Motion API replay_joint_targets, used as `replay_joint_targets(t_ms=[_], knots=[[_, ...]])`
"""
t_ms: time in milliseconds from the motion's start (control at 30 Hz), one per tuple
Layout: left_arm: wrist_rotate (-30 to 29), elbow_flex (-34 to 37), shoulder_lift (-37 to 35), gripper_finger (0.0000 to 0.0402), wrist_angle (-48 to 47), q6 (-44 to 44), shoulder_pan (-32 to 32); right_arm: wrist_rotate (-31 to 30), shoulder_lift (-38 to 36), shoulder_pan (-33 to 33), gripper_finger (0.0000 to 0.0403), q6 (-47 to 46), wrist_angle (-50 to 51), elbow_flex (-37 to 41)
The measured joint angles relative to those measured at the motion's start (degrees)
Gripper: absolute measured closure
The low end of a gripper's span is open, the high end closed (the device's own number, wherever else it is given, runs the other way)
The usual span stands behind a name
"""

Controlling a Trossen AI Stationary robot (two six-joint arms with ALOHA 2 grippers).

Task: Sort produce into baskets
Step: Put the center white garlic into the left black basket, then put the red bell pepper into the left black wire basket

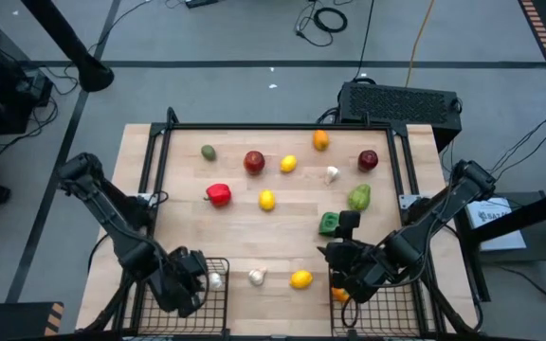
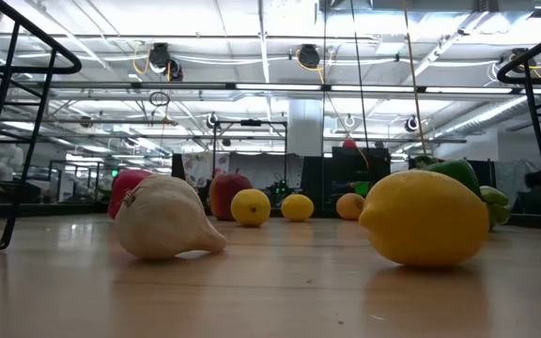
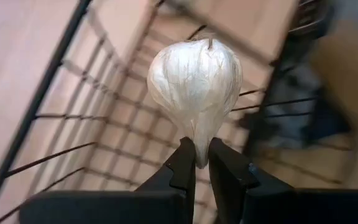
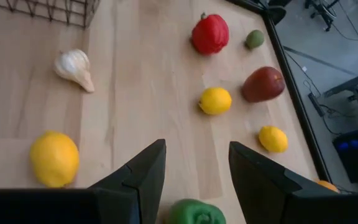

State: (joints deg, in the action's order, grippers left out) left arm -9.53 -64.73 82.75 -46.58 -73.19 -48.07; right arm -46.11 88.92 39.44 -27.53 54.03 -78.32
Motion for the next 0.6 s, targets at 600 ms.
replay_joint_targets(t_ms=[600], knots=[[-1.1,0.0,8.2,0.0246,-5.8,-4.4,0.6,0.0,0.0,0.1,0.0235,0.7,-3.1,0.0]])
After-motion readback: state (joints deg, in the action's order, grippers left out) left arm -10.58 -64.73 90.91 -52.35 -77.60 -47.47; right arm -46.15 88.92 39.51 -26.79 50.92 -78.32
